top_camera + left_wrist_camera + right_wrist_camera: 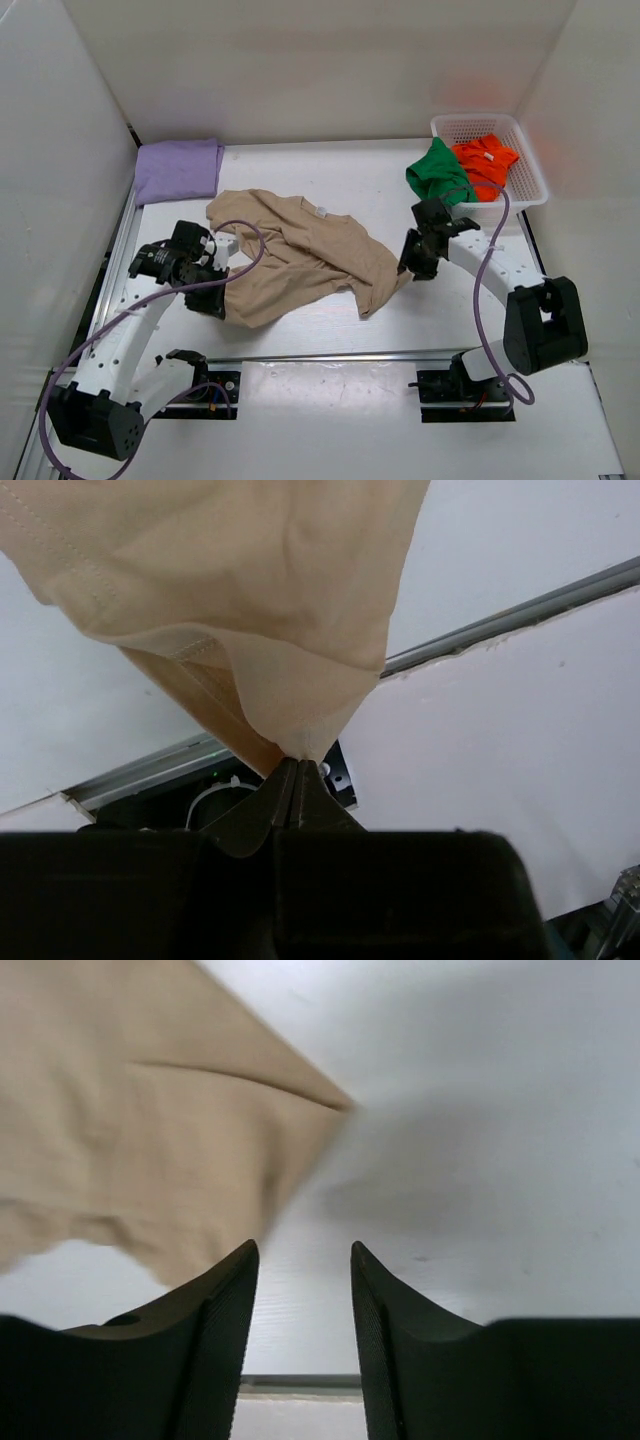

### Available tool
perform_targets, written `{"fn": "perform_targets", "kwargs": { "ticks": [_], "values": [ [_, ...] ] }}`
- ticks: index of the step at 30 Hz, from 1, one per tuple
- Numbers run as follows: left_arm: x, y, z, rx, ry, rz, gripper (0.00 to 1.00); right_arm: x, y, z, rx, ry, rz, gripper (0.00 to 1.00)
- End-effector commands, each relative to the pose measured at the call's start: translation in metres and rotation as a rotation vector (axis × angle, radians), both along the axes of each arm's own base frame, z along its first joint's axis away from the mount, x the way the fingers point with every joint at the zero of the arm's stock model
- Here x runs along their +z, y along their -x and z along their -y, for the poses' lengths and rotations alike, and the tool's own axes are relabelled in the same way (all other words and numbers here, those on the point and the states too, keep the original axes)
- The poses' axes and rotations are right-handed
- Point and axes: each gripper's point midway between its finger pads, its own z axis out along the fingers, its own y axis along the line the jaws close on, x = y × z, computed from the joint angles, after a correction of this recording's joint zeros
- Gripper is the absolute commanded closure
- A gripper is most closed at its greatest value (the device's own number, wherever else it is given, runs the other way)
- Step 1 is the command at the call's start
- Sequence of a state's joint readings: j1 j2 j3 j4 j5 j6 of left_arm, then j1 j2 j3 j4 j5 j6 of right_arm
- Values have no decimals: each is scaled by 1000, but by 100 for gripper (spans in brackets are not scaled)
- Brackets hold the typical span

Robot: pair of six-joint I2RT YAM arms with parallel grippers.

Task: Fold and stack the t-shirts
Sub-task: Flatten out the tshirt

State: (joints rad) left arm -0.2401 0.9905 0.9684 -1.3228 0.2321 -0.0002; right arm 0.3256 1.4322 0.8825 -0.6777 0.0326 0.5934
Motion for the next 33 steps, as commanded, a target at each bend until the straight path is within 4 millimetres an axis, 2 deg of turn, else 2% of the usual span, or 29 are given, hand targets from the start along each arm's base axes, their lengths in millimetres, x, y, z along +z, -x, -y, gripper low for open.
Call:
{"fn": "perform_targets", "kwargs": {
  "ticks": [1,3,4,5,8,10,11,13,17,19,20,21,24,26,29,30,31,32,33],
  "values": [
    [-7,13,-1,-5,3,-31,90,42,-46,-25,-22,-33,192,51],
    [-12,18,-2,-5,0,-43,90,43,-54,-33,-24,-61,179,47],
    [-12,18,-2,-5,0,-43,90,31,-57,-36,-32,-57,136,46],
    [-12,18,-2,-5,0,-43,90,32,-63,-43,-21,-58,137,46],
    [-11,18,-2,-5,2,-34,90,6,-63,-58,22,-18,60,46],
    [-11,18,-2,-5,2,-34,90,3,-68,-60,28,27,40,46],
    [-10,17,-4,-3,-5,-23,90,-10,-66,-57,26,57,-4,46],
    [-10,17,-4,-3,-5,-23,90,-18,-61,-57,26,82,-41,47],
    [-11,19,-5,7,-5,-23,90,-28,-59,-56,26,95,-67,57],
    [-12,18,-7,9,-13,-21,90,-33,-50,-51,18,107,-97,66],
    [-12,18,-7,9,-13,-21,90,-29,-50,-50,16,109,-81,70],
    [-12,18,-8,11,-22,-19,90,-32,-45,-47,16,115,-93,78],
    [-13,14,-12,26,-38,-6,90,-23,-45,-47,15,104,-69,91],
    [-10,4,-14,32,-48,36,90,-13,-45,-47,15,93,-47,95],
    [-11,-14,-29,82,-125,98,90,10,-58,-55,22,31,9,100],
    [-10,-23,-35,105,-151,134,90,24,-69,-63,21,-15,36,100],
    [-10,-47,-47,154,-205,196,90,36,-80,-66,24,-44,66,100],
    [3,-69,-52,189,-221,269,90,48,-98,-63,8,-73,96,100],
    [13,-91,-62,233,-263,331,90,92,-135,-74,-2,-145,202,100]
  ]
}}
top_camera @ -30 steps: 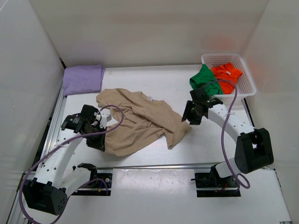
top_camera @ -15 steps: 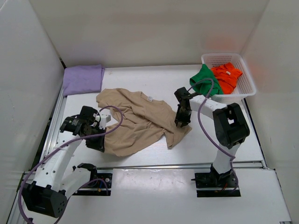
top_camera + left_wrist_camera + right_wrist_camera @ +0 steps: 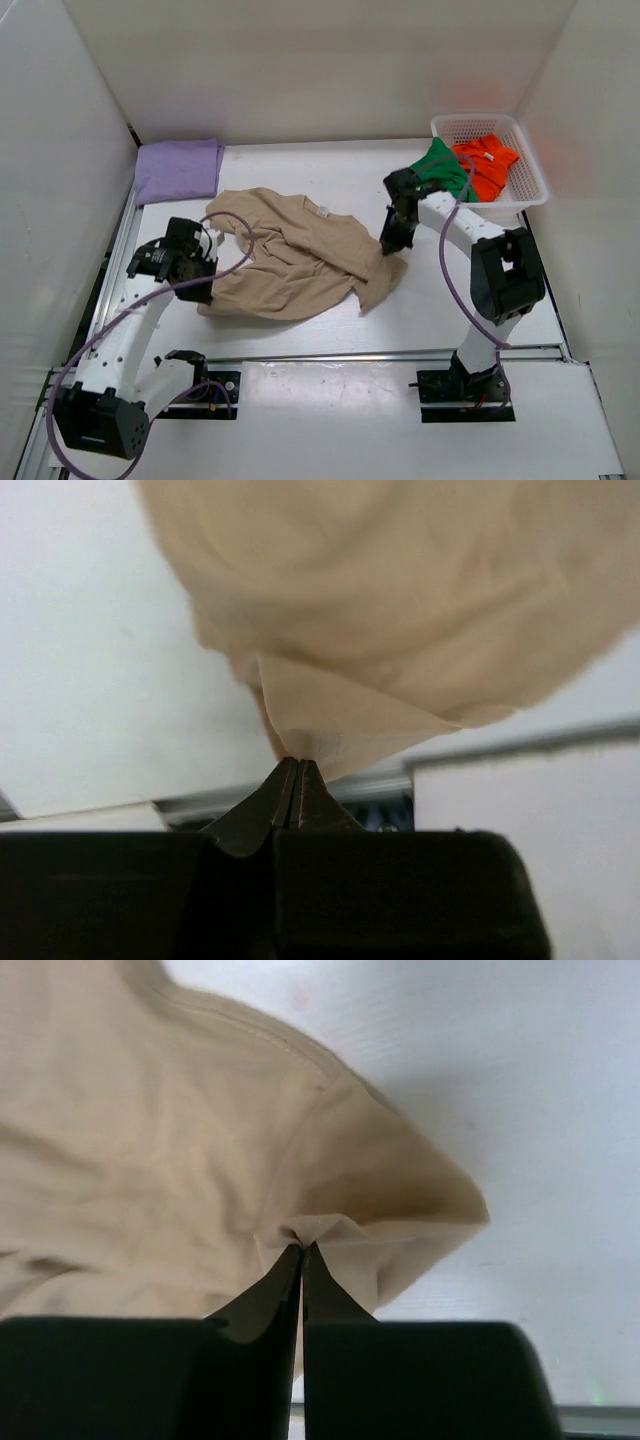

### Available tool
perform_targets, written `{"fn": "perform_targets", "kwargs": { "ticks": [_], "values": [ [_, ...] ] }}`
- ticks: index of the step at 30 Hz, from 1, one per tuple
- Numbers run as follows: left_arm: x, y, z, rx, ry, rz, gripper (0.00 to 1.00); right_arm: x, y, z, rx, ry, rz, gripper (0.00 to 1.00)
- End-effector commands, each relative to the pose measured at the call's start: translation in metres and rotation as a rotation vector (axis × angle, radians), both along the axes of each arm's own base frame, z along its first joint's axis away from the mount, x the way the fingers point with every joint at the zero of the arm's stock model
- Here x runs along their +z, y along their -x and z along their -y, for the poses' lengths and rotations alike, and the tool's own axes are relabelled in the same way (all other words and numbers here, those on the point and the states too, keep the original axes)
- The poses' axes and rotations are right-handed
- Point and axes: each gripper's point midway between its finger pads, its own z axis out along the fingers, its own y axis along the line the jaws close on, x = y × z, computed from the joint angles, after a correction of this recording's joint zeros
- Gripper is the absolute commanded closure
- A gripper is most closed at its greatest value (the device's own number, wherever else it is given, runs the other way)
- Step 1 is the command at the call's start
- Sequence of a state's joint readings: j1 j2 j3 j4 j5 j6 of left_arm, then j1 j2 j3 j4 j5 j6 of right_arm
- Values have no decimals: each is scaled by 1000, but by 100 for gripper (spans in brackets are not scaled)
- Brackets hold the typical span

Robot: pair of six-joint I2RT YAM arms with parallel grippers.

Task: Fold and stack the t-shirts
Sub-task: Flatten out the tshirt

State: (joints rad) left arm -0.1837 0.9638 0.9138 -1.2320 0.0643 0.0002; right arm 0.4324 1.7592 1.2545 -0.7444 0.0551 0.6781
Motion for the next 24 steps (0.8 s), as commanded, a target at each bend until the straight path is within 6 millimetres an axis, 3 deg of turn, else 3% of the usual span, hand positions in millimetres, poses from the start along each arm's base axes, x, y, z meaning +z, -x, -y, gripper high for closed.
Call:
{"fn": "perform_targets", "kwargs": {
  "ticks": [1,2,3,4,5,6,7,8,9,10,11,12,13,16,17,18,19,20,21,22,24],
  "values": [
    [32,-105,-34,157,-138,283,90,97,-97,-13,-44,-219,230,100],
    [82,-145,-35,188,-125,415,90,123,-122,-14,-52,-264,283,100],
    [108,-173,-38,210,-117,475,90,155,-147,-14,-74,-313,347,100],
    [168,-228,-46,252,-103,598,90,225,-194,-7,-102,-385,523,100],
    [200,-255,-49,270,-94,672,90,261,-210,-3,-122,-436,606,100],
    [235,-280,-54,292,-92,754,90,296,-220,-1,-170,-522,669,100],
    [234,-321,-58,311,-112,764,90,346,-236,13,-193,-593,828,100],
    [330,-331,-61,348,-81,1015,90,368,-239,20,-221,-638,893,100],
    [350,-339,-65,372,-85,1077,90,384,-240,27,-246,-678,945,100],
    [372,-349,-65,400,-83,1163,90,444,-223,33,-231,-761,1117,100],
    [375,-357,-59,393,-71,1190,90,433,-226,42,-258,-744,1125,100],
    [382,-355,-59,396,-65,1216,90,459,-214,45,-246,-758,1193,100],
    [391,-355,-58,392,-47,1262,90,468,-199,47,-227,-748,1223,100],
    [380,-342,-46,327,-8,1232,90,481,-169,52,-160,-667,1279,100],
    [383,-333,-46,327,-8,1233,90,455,-168,49,-148,-650,1218,100],
    [377,-330,-47,326,-11,1219,90,443,-161,49,-138,-638,1195,100],
    [357,-330,-47,322,-21,1171,90,447,-139,50,-115,-631,1208,100],
    [352,-326,-49,332,-33,1157,90,434,-133,51,-112,-615,1192,100],
    [359,-312,-57,347,-39,1172,90,383,-132,51,-128,-582,1092,100],
    [358,-305,-68,368,-54,1168,90,385,-107,54,-111,-570,1112,100],
    [327,-296,-72,355,-57,1097,90,346,-87,62,-128,-497,1076,100]
  ]
}}
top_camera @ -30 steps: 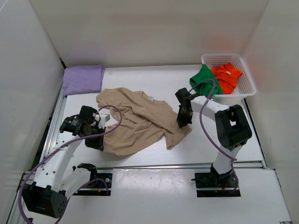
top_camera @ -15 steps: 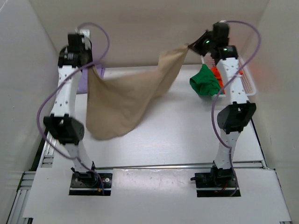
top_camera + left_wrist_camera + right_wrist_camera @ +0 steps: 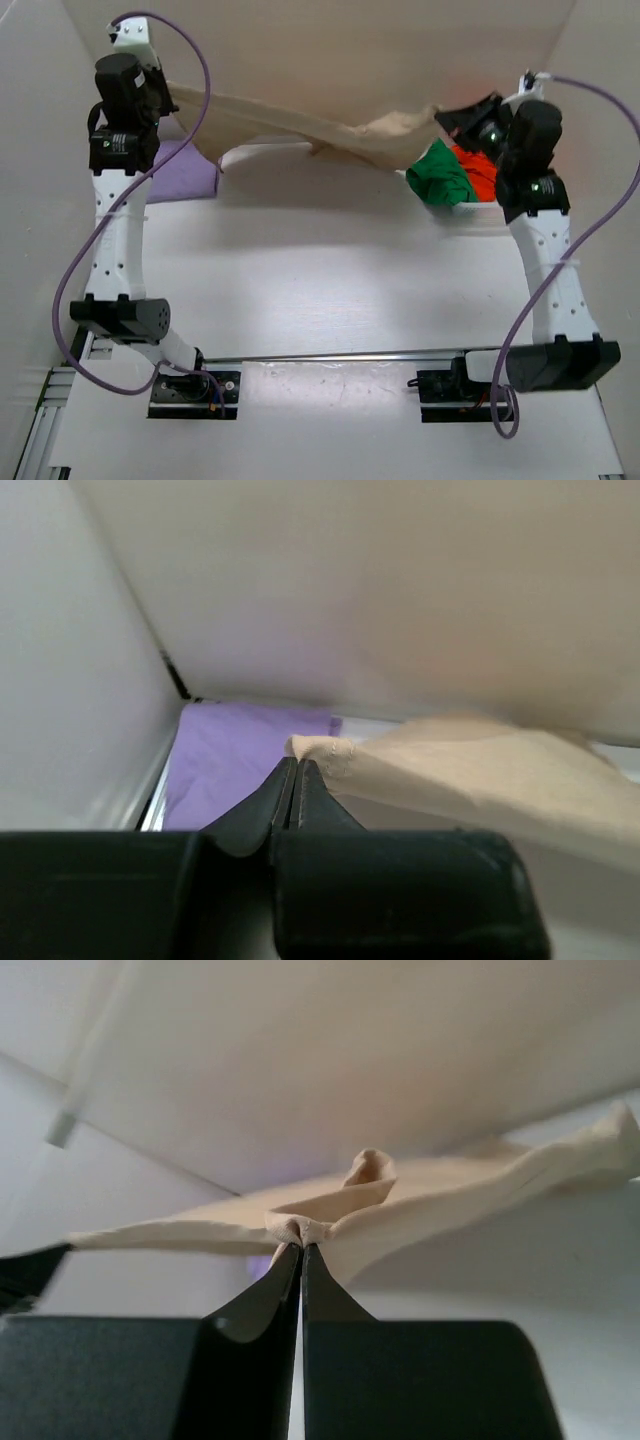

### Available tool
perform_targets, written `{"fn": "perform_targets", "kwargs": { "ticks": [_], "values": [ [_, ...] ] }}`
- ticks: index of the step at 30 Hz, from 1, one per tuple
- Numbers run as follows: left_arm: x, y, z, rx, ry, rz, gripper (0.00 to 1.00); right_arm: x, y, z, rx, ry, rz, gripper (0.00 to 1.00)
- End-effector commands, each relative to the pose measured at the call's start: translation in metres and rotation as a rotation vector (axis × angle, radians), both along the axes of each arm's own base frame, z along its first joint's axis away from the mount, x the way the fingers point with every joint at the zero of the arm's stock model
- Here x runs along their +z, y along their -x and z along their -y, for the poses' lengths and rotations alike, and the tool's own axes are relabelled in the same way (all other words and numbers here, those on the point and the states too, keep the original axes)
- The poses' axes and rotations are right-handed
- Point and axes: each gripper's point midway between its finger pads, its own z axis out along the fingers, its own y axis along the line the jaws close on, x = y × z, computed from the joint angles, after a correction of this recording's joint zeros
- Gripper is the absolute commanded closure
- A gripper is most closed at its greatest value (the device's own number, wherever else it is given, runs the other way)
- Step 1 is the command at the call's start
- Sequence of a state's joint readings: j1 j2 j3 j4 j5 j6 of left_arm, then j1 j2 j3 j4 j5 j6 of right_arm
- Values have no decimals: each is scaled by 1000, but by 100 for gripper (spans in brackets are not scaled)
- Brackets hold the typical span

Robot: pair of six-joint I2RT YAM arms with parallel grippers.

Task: Fold and stack the t-shirts
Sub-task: Flatten out the tshirt

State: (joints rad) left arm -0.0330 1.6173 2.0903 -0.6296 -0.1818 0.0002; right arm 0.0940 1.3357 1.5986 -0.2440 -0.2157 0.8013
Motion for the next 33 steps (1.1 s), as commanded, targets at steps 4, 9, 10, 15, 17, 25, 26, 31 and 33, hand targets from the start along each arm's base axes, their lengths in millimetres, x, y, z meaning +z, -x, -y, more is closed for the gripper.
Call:
{"fn": "perform_targets", "kwargs": {
  "ticks": [4,9,10,15,17,25,26,31,33],
  "values": [
    [-99,77,-6,-28,12,-196,90,-152,85,11,-28,154,-205,100],
    [-276,159,-5,-22,12,-569,90,-292,167,1,34,252,-522,100],
    [-295,174,-8,-6,6,-619,90,-310,185,3,37,267,-594,100],
    [-364,250,-28,82,43,-800,90,-351,243,4,36,249,-739,100],
    [-372,262,-30,93,65,-815,90,-362,252,8,25,258,-782,100],
    [-321,195,-27,22,128,-751,90,-298,151,-12,43,381,-644,100],
    [-308,177,-25,2,128,-738,90,-308,124,-12,78,425,-725,100],
    [-215,41,-10,-40,45,-573,90,-166,-33,-20,64,312,-577,100],
    [-106,-6,-14,-14,18,-312,90,-72,-90,-8,-4,200,-357,100]
  ]
}}
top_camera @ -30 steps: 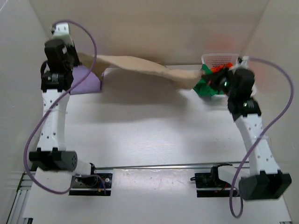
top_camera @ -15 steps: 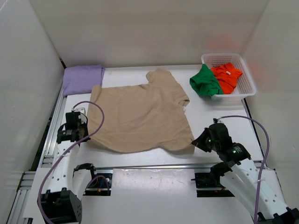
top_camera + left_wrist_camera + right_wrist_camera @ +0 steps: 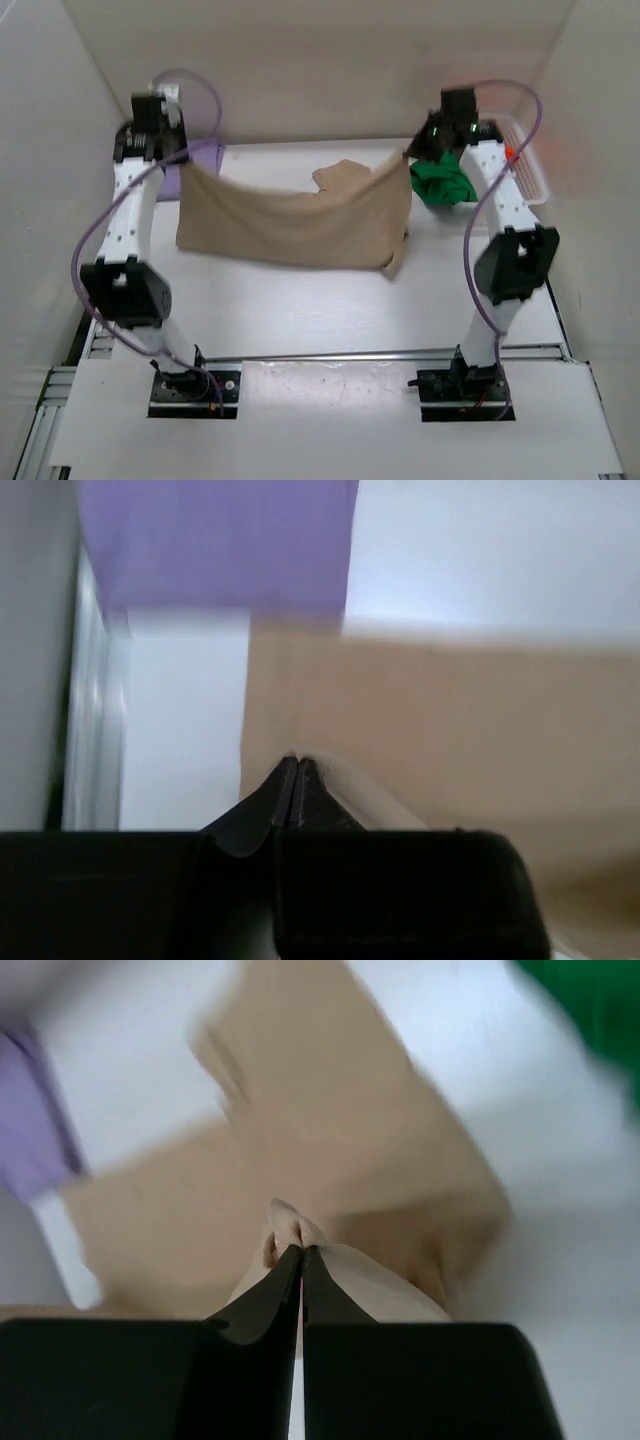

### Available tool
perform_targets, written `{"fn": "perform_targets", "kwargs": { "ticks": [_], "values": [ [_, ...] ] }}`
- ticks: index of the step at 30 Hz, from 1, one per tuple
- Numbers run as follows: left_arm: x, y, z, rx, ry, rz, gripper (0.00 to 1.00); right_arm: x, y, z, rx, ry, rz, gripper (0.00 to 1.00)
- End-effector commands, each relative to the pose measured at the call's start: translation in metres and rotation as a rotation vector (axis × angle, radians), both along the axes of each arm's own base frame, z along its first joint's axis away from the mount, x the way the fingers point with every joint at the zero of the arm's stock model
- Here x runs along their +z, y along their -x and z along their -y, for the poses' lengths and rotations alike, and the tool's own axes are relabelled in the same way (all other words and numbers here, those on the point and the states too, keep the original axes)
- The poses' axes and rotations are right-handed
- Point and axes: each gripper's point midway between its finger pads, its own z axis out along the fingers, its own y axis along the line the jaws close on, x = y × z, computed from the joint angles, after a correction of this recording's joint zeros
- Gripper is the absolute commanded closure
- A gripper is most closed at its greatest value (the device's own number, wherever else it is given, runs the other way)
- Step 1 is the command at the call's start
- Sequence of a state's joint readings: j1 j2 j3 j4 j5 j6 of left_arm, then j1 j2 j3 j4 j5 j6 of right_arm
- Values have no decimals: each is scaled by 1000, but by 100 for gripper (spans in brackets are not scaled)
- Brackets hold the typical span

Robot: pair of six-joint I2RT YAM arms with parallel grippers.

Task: Fold and stack the t-shirts
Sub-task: Flatten out the tshirt

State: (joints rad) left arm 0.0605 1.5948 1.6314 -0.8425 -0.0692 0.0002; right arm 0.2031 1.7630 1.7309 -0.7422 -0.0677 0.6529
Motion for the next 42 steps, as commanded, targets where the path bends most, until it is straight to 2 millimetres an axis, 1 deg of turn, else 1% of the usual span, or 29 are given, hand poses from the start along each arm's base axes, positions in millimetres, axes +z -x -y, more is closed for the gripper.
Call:
{"fn": "perform_targets", "kwargs": {
  "ticks": [1,2,3,4,5,6,7,8,11,12,14,15,16,18,19,20,21,22,23,24,25,27,28,30,31,32,34,38,42],
  "values": [
    [126,-81,1,35,-65,352,90,188,-68,29,-60,-145,439,100],
    [210,-85,-4,67,-79,559,90,213,-75,31,-99,-221,494,100],
    [235,-89,-12,114,-98,631,90,248,-82,34,-95,-277,621,100],
    [243,-102,-10,120,-100,670,90,280,-71,46,-120,-307,713,100],
    [267,-98,-7,124,-96,740,90,296,-66,45,-125,-343,765,100],
    [293,-89,-7,128,-92,819,90,321,-59,59,-162,-336,874,100],
    [297,-85,-3,110,-84,835,90,334,-53,63,-172,-327,920,100],
    [280,-88,0,89,-79,795,90,343,-47,65,-172,-306,948,100],
    [286,-69,14,27,-55,801,90,365,-27,72,-147,-225,1022,100],
    [273,-70,16,17,-52,769,90,370,-14,72,-132,-212,1031,100],
    [276,-57,16,17,-52,770,90,362,-2,70,-113,-192,1012,100],
    [268,-49,15,16,-53,748,90,347,10,68,-91,-172,982,100],
    [251,-54,15,15,-53,708,90,336,16,68,-93,-170,958,100],
    [250,-34,17,6,-50,703,90,310,30,61,-51,-133,916,100],
    [216,-34,19,-10,-44,626,90,277,44,52,-22,-118,857,100],
    [205,-27,23,-30,-34,601,90,260,51,50,-13,-96,831,100],
    [205,-10,25,-38,-30,606,90,256,76,42,23,-73,851,100],
    [162,-6,26,-48,-25,512,90,236,82,42,10,-50,820,100],
    [145,2,28,-57,-20,478,90,176,86,39,12,-30,696,100],
    [140,19,30,-67,-14,474,90,168,110,34,34,-22,703,100],
    [92,28,29,-68,-11,371,90,146,120,34,26,-17,664,100],
    [65,52,29,-68,-10,329,90,84,150,32,39,9,552,100],
    [20,66,29,-69,-8,232,90,65,161,31,36,3,508,100],
    [-16,86,27,-60,-14,163,90,31,191,27,64,-4,427,100],
    [-24,99,25,-52,-20,160,90,-6,202,28,62,11,340,100],
    [-61,117,25,-53,-19,79,90,-18,213,28,63,6,317,100],
    [-98,145,20,-35,-36,18,90,-66,235,29,39,-5,177,100],
    [-134,182,11,-4,-58,-54,90,-101,255,23,33,-34,82,100],
    [-146,206,2,41,-41,-103,90,-104,250,29,-7,2,85,100]
  ]
}}
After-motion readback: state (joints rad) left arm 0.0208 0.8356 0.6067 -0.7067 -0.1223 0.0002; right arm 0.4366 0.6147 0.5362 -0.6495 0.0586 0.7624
